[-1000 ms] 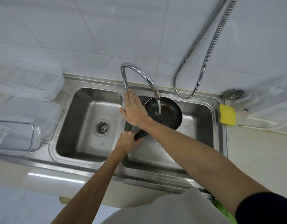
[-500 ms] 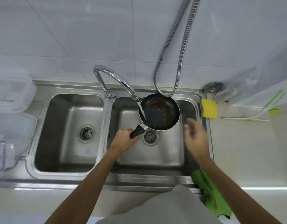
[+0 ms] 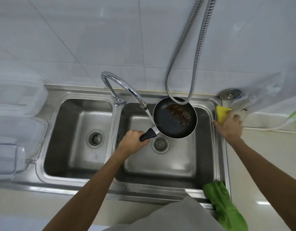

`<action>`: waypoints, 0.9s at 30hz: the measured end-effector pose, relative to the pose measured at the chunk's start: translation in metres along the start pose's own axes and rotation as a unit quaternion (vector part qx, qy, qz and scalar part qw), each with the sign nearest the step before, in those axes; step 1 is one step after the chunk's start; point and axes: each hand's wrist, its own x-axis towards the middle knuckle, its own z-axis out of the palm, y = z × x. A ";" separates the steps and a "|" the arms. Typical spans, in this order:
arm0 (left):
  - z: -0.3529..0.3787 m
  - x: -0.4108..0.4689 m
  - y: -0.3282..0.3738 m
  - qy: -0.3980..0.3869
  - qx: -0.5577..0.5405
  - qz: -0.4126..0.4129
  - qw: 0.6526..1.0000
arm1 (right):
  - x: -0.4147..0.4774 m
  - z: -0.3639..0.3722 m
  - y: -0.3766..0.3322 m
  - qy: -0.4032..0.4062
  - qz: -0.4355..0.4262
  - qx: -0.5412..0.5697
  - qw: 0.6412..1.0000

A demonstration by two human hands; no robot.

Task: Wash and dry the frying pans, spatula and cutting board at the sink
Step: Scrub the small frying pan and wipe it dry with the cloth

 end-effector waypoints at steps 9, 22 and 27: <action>-0.010 -0.027 -0.030 0.036 -0.005 -0.029 0.999 | -0.044 -0.003 -0.050 0.097 0.021 0.187 0.977; -0.009 -0.057 -0.024 0.027 -0.026 -0.012 0.999 | -0.170 0.019 -0.179 0.017 -0.404 0.089 0.910; -0.012 -0.065 -0.019 0.022 -0.029 -0.011 0.999 | -0.151 0.014 -0.201 0.035 -0.432 0.065 0.899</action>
